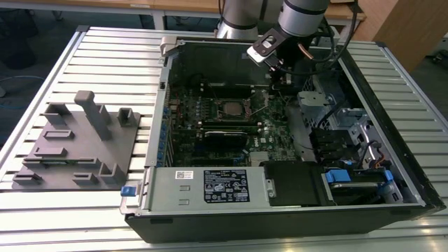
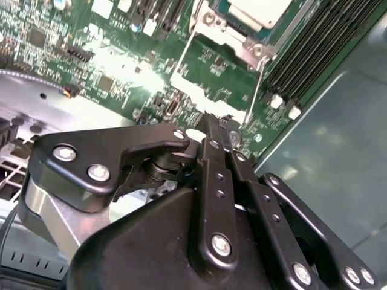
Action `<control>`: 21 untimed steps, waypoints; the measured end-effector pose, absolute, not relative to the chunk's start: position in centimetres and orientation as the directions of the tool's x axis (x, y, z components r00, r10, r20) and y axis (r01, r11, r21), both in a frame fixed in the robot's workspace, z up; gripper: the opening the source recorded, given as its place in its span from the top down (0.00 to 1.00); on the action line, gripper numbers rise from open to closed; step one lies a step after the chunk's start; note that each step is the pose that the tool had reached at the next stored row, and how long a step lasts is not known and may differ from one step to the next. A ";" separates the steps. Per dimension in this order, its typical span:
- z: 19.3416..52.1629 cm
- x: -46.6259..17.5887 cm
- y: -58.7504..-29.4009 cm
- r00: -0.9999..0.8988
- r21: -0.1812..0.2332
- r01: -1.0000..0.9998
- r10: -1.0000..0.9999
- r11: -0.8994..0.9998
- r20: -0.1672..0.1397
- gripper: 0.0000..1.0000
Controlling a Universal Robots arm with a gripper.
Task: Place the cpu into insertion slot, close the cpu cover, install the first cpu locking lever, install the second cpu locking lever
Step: 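Close the cpu cover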
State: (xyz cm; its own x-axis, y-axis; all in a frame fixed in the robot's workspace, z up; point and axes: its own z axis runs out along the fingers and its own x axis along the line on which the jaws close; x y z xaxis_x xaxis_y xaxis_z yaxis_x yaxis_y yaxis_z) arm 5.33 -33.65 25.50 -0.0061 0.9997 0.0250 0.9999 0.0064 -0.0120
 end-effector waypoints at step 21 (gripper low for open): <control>23.9 5.8 -33.5 -0.005 -0.012 1.000 1.000 0.005 0.020 0.90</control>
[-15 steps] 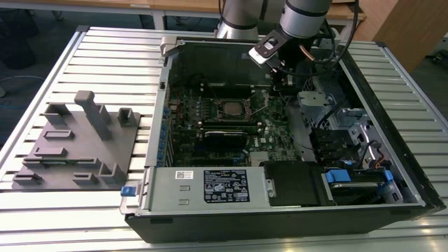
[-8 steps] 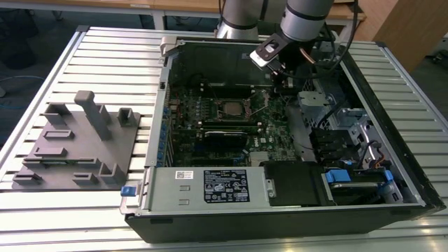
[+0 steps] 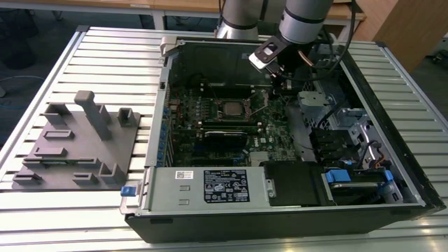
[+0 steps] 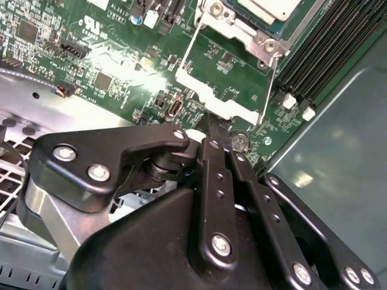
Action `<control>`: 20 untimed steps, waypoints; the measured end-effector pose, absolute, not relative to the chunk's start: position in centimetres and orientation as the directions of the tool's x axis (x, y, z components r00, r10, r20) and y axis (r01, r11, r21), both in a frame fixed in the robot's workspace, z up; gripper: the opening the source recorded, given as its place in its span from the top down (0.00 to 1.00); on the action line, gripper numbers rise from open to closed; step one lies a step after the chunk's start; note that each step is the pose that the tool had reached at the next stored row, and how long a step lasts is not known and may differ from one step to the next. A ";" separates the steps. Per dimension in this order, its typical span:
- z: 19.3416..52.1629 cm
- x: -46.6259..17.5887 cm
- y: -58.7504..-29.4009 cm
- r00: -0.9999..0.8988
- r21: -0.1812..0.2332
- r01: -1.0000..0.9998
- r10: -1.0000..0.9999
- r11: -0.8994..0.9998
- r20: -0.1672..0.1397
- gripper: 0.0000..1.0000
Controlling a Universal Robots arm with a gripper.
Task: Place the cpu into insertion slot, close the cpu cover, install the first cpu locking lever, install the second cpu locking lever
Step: 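Close the cpu cover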
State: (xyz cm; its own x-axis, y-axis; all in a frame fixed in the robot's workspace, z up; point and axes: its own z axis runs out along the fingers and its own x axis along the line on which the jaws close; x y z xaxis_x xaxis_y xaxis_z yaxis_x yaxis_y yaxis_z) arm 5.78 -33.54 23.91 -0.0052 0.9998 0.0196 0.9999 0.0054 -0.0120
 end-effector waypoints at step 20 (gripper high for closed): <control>23.9 -1.9 -33.5 -0.006 0.052 0.999 1.000 0.005 0.019 0.90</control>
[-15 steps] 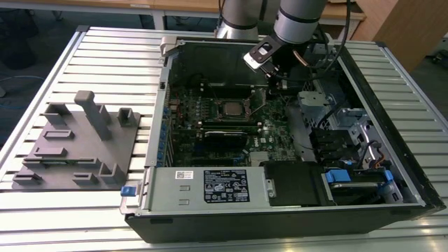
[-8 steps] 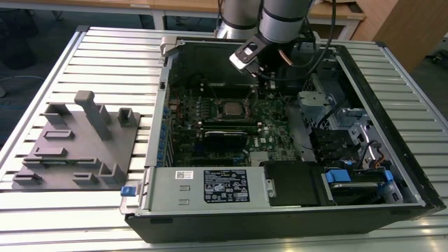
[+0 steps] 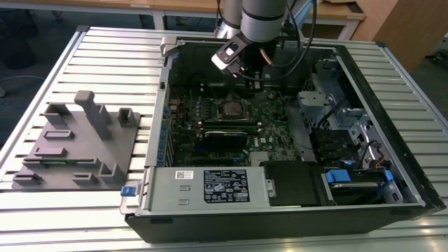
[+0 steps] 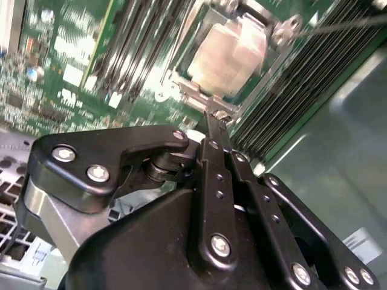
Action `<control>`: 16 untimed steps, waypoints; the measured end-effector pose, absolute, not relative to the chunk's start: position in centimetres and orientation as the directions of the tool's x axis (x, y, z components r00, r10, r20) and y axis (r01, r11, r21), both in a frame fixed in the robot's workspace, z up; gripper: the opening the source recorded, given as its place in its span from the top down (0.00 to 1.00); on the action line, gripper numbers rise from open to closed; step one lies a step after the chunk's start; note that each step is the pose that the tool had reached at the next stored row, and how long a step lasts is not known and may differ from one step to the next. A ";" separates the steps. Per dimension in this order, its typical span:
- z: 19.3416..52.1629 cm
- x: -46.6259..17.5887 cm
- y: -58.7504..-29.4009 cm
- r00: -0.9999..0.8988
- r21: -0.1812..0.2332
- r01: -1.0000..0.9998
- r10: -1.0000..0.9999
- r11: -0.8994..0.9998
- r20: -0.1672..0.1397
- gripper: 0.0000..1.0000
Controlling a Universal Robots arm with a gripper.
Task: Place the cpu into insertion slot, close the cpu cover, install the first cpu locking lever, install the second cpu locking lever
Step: 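Close the cpu cover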
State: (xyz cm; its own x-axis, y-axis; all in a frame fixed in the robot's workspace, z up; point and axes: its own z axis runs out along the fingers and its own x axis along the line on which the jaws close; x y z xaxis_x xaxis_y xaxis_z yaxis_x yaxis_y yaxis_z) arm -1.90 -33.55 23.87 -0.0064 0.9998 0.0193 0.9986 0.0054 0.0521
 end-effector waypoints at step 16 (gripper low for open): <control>23.8 -2.1 -33.5 -0.005 0.004 1.000 1.000 0.005 0.019 0.90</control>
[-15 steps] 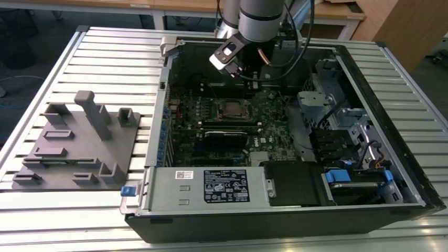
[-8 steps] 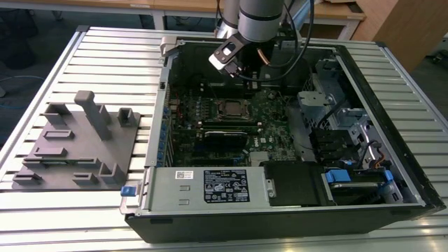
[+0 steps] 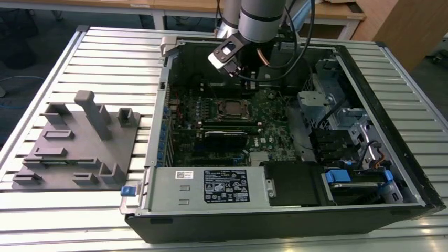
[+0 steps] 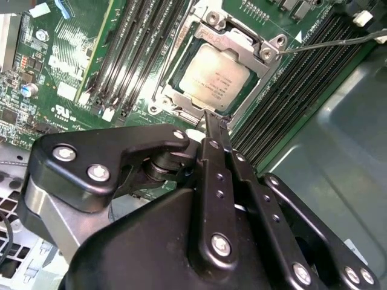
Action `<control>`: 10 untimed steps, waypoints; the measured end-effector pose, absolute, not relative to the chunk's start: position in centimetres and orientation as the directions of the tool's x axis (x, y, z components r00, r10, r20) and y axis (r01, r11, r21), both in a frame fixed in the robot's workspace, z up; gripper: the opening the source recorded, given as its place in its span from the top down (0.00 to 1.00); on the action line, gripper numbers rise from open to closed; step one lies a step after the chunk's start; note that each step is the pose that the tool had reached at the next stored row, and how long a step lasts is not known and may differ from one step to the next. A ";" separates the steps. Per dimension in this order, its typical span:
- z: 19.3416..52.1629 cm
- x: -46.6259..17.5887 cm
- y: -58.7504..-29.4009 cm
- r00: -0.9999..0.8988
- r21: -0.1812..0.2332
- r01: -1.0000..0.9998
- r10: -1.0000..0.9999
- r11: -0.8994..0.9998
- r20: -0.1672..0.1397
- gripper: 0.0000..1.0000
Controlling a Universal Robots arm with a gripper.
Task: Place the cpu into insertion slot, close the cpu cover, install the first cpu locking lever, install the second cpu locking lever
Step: 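Close the cpu cover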
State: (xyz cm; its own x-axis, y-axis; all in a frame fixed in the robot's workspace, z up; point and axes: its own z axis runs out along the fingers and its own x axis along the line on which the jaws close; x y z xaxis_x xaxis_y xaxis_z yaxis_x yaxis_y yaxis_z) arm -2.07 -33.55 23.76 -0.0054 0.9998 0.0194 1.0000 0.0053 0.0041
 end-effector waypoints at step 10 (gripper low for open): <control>23.7 -2.1 -33.5 -0.076 0.004 0.997 0.997 0.076 0.020 0.90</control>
State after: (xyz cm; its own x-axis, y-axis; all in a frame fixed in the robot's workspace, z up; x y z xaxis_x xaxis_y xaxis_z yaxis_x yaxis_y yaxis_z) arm -2.06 -33.55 23.71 -0.0756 0.9969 0.0195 0.9971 0.0755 0.0037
